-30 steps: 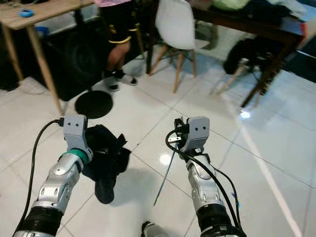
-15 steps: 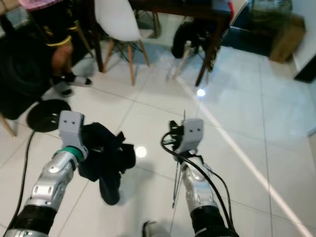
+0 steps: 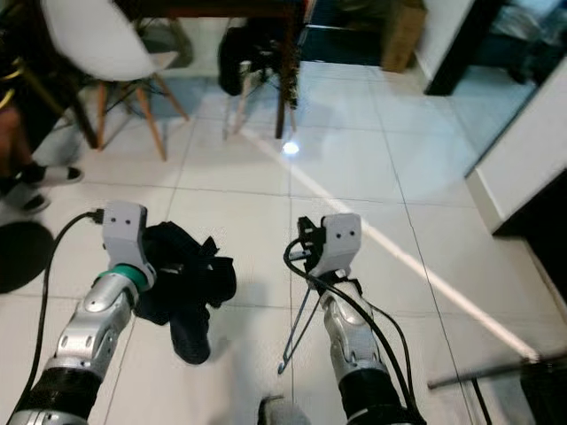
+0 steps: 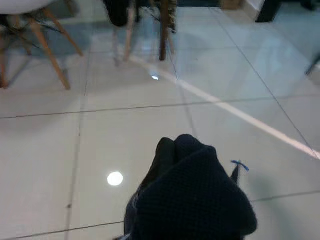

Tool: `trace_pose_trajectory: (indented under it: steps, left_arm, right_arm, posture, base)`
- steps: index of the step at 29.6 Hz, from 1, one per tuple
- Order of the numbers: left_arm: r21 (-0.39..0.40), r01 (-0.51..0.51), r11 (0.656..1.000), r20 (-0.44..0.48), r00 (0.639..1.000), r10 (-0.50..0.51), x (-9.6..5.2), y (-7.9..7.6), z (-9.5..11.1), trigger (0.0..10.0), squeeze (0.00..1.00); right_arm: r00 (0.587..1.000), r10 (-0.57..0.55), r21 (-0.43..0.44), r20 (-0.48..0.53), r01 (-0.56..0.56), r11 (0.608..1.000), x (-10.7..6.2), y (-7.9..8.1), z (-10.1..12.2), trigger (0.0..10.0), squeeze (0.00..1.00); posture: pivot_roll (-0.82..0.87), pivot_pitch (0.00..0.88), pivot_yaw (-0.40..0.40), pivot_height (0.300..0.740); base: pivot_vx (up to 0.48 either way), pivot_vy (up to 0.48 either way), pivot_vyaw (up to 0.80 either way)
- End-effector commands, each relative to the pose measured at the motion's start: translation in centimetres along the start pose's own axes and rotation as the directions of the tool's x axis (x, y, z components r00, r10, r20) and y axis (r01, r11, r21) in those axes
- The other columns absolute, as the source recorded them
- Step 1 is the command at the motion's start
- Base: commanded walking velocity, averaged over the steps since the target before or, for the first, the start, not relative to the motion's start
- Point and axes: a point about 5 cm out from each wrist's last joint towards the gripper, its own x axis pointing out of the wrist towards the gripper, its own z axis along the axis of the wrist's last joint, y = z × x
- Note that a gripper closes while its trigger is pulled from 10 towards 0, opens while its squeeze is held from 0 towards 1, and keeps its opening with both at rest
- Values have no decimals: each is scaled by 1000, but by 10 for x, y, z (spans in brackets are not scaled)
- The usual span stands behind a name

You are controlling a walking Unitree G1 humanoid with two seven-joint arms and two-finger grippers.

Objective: Hang hanger

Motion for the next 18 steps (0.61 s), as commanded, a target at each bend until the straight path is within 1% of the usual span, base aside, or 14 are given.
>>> trace_pose_trajectory:
  steps: [1, 5, 7, 9, 10, 11, 12, 16, 18]
  left_arm:
    - [3, 7, 1000, 19, 1000, -7, -1, -3, 2, 10000, 0]
    - [-2, 6, 1000, 25, 1000, -6, -2, -2, 2, 10000, 0]
    - [-37, 3, 999, 35, 999, -2, -3, -1, 3, 10000, 0]
    - [-37, 3, 999, 35, 999, -2, -3, -1, 3, 10000, 0]
    - [-56, 5, 998, 36, 999, -3, -3, -1, 3, 10000, 0]
    - [-63, 11, 998, 61, 998, -7, -3, -2, 8, 10000, 0]
    - [-57, 12, 998, 67, 998, -8, -3, -3, 9, 10000, 0]
    - [-53, 9, 999, 69, 998, -6, -3, -2, 9, 10000, 0]
    - [-52, 5, 999, 77, 997, -1, -3, -3, 10, 10000, 0]
  right_arm:
    - [1000, -9, 5, -3, 9, 1000, -2, -2, -1, 10000, 0]
    - [1000, -14, 7, -3, 14, 1000, -2, -4, -1, 10000, 0]
    - [1000, -19, 39, -3, 19, 999, -2, -4, -2, 10000, 0]
    - [1000, -19, 39, -3, 19, 999, -2, -4, -2, 10000, 0]
    - [1000, -17, 60, -8, 17, 998, -2, -4, -2, 10000, 0]
    - [1000, 0, 65, -5, 0, 998, -1, -2, -1, 10000, 0]
    - [1000, 4, 63, -4, -4, 998, -1, -1, -1, 10000, 0]
    - [1000, 5, 62, -5, -4, 998, -1, -1, -2, 10000, 0]
    - [1000, 24, 58, -8, -24, 998, -1, 1, -3, 10000, 0]
  posture:
    - [-48, 32, 43, 740]
    - [-50, 26, 43, 740]
    - [-53, 27, 41, 740]
    - [-53, 27, 41, 740]
    - [-53, 27, 41, 740]
    - [-50, 24, 38, 740]
    - [-50, 24, 38, 740]
    - [-45, 19, 35, 740]
    - [-41, 12, 30, 740]
  base:
    - [0, 0, -800]
    - [0, 0, -800]
    - [0, 0, -800]
    - [0, 0, -800]
    - [0, 0, -800]
    - [0, 0, 0]
    - [0, 0, 0]
    - [0, 0, 0]
    - [0, 0, 0]
